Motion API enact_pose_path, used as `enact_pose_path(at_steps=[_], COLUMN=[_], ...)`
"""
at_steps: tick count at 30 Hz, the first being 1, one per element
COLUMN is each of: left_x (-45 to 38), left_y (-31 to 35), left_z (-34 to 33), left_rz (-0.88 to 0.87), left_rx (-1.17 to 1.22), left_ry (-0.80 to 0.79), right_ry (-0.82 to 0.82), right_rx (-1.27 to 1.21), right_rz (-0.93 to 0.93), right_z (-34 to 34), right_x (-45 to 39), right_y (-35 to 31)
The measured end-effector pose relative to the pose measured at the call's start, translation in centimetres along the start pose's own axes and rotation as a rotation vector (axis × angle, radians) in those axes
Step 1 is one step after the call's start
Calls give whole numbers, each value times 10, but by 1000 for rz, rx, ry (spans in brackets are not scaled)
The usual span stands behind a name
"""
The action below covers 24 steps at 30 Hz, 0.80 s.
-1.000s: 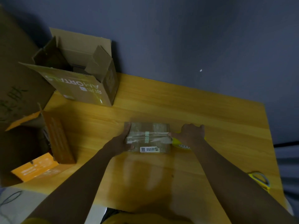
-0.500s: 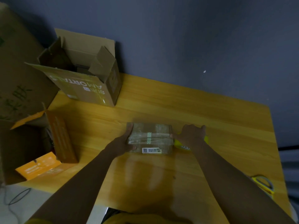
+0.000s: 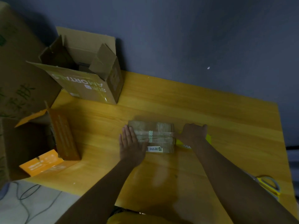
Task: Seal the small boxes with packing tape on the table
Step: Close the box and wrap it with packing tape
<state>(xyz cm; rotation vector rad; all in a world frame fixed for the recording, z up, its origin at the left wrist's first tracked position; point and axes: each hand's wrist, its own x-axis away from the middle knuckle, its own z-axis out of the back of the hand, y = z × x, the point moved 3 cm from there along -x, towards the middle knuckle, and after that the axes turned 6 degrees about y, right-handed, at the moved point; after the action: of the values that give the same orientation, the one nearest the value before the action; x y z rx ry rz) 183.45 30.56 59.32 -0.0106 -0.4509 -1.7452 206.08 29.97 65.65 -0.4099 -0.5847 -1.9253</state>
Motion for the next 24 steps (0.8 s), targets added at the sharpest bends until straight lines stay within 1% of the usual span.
enact_pose_path(at_steps=[3,5,7,11,15,17,18,20,22,24], left_x=[-1,1,6,9,3,1,-1,-5,-4,-4], left_y=[18,31,48,81,76,71,71,73,78,77], left_z=[-4,-11,-21,-37,-42,-41,-41,-43,-37,-39], left_rz=[97,80,18,-115,-343,-415,-417,-366,-331,-324], left_rx=[49,40,36,15,-53,-124,-165,-201,-163,-165], left_ry=[34,65,87,24,-10,-1,4,-30,13,-24], right_ry=[14,15,25,53,70,58,44,29,29,0], right_rx=[-12,-11,-7,-15,-6,7,-3,-21,-50,-140], right_rz=[28,35,35,45,64,71,68,67,82,129], right_z=[-1,-3,-4,-4,-4,-3,-3,-3,-2,-1], right_x=[-1,-1,-2,-2,-1,0,0,2,5,8], right_y=[-1,0,0,-2,-1,0,0,2,5,13])
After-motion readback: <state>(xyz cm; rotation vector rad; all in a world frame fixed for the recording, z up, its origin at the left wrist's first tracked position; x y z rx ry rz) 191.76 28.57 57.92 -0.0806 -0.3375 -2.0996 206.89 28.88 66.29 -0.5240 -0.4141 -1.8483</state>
